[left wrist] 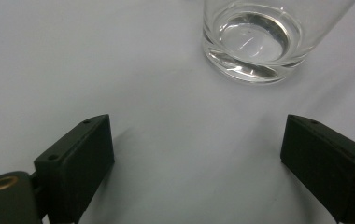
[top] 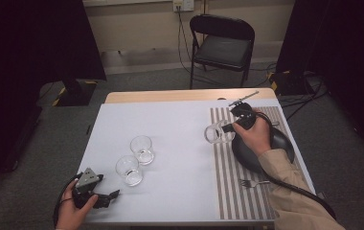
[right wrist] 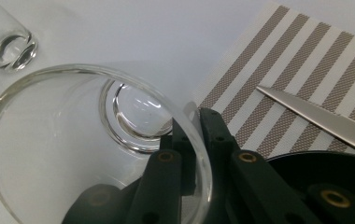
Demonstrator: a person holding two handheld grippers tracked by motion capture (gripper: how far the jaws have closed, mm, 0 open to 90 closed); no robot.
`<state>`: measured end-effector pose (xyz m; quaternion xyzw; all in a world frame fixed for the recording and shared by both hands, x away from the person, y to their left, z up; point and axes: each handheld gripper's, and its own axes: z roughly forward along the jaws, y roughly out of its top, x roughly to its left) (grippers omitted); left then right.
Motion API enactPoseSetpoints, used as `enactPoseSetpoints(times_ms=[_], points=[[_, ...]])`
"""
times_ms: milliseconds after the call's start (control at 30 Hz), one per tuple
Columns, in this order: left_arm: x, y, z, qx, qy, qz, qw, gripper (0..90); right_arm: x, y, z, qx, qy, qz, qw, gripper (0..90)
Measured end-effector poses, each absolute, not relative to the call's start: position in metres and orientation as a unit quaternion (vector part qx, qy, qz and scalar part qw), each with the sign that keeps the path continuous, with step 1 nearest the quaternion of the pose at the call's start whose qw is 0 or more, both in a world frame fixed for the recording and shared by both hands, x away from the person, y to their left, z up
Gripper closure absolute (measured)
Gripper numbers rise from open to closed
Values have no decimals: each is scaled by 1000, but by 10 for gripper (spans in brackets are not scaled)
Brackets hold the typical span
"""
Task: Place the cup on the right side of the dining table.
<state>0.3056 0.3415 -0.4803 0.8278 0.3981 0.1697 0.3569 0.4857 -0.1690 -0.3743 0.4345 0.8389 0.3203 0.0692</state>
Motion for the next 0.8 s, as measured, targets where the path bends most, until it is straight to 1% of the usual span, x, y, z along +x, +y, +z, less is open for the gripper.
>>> enactPoseSetpoints(times_ms=[200, 233, 433, 500, 733, 800], points=[[306, 342, -480, 828, 398, 170, 357, 88, 489, -174, -374, 443, 835, 316, 77, 859], [306, 341, -480, 828, 398, 170, 357, 88, 490, -175, -374, 445, 837, 311, 72, 859], [306, 341, -480, 828, 398, 170, 357, 88, 493, -178, -378, 450, 836, 303, 81, 860], [306, 342, -480, 828, 398, 170, 357, 88, 494, -179, -380, 451, 836, 303, 76, 859], [306, 342, -480, 828, 398, 170, 357, 88, 497, -182, -384, 457, 834, 297, 87, 860], [306, 341, -480, 828, 398, 170, 357, 88, 497, -183, -386, 461, 833, 293, 85, 859]])
